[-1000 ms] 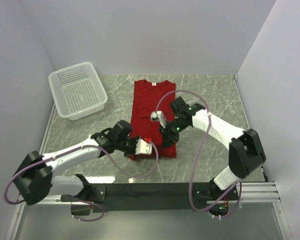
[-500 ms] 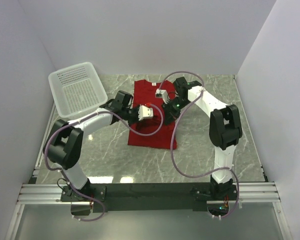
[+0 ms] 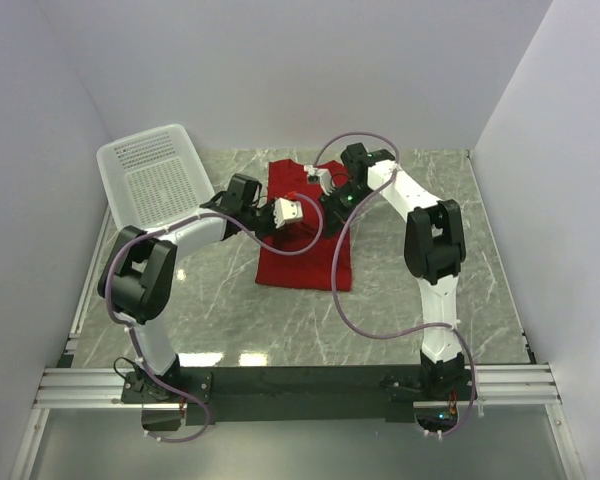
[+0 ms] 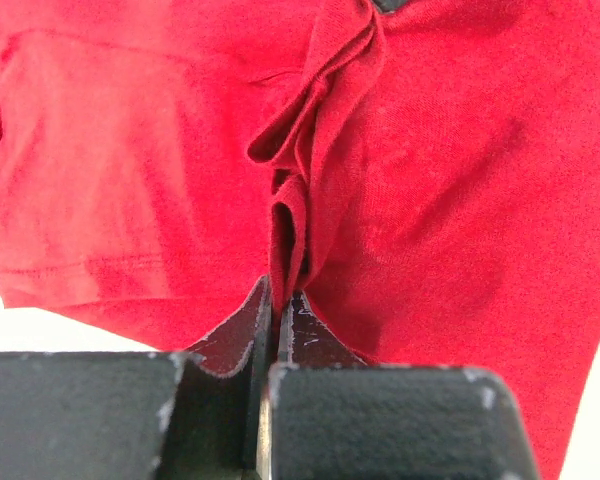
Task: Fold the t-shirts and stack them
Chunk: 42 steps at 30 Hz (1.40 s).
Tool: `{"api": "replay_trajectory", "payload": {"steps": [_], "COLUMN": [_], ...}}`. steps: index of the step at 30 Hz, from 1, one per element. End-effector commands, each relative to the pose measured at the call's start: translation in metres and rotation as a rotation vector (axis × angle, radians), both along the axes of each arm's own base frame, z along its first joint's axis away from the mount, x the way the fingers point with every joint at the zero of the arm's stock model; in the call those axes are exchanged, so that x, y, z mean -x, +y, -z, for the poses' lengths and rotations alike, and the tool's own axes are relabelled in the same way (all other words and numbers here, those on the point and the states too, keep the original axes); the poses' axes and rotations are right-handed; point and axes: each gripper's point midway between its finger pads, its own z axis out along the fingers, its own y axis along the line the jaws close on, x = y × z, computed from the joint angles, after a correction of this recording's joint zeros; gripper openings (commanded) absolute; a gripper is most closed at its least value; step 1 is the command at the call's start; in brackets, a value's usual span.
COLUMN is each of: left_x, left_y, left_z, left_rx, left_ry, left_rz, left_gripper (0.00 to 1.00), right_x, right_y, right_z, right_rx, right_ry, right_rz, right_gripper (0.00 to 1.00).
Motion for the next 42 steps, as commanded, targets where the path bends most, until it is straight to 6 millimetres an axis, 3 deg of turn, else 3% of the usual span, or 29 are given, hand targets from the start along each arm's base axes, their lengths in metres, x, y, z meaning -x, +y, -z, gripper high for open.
{"api": "replay_trajectory", "payload": {"steps": [1, 6, 28, 42], "left_x": [-0.022, -0.029, -0.042, -0.055], "left_y": [-0.010, -0.010, -0.007, -0.005], "left_z": [-0.025, -0.018, 0.004, 0.002], "left_rx": [0.073, 0.075, 0.062, 0.062], "left_ry": [-0.067, -0.056, -0.022, -0.057], "left_rz": [-0.005, -0.029, -0.105, -0.141], "left_gripper": [0.00, 0.00, 0.00, 0.00], "right_x": [-0.016, -0.030, -0.050, -0.065], "right_y": [0.000, 0.000, -0.001, 0.003], "right_z": [-0.009, -0.009, 0.001, 0.001], "right_rx": [0.003, 0.015, 0.046, 0.045], "right_ry": [-0.025, -0.053, -0.085, -0.112], "right_rz": [0.019, 0.050, 0.092, 0.121], "right_gripper": [0.00, 0.00, 0.00, 0.01]}}
